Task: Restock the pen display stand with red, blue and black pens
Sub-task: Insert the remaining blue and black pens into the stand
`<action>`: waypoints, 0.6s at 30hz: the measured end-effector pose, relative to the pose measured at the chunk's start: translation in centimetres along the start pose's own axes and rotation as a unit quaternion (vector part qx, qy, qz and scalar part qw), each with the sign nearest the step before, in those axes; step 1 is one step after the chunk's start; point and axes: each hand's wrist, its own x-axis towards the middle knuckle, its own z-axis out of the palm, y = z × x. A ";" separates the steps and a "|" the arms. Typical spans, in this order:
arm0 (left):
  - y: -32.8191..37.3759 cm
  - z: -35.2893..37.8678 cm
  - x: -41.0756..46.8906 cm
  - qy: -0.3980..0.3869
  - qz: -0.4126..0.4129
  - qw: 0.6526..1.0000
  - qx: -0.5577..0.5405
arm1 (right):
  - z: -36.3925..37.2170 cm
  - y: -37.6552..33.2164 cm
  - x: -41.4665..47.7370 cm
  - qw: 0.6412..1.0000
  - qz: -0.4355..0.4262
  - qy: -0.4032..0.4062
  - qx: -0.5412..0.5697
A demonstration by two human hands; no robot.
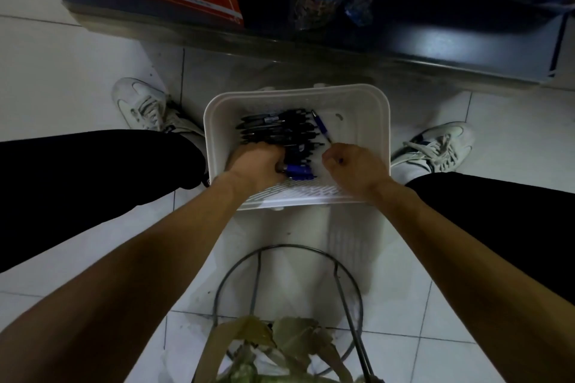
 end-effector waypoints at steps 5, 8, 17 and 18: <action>0.1 0.4 -0.2 -0.034 0.002 0.998 0.046 | 0.1 -0.1 -0.1 1.000 0.006 0.001 -0.011; 0.4 0.6 -0.2 -0.038 0.014 0.995 0.091 | 0.1 0.0 0.0 1.000 0.008 0.000 -0.003; -0.4 0.2 0.6 -0.096 0.027 0.994 0.031 | -0.1 -0.2 0.3 1.000 0.003 -0.004 -0.008; -0.4 0.0 0.6 -0.107 0.026 0.994 0.025 | -0.1 -0.2 0.3 1.000 0.005 -0.003 -0.012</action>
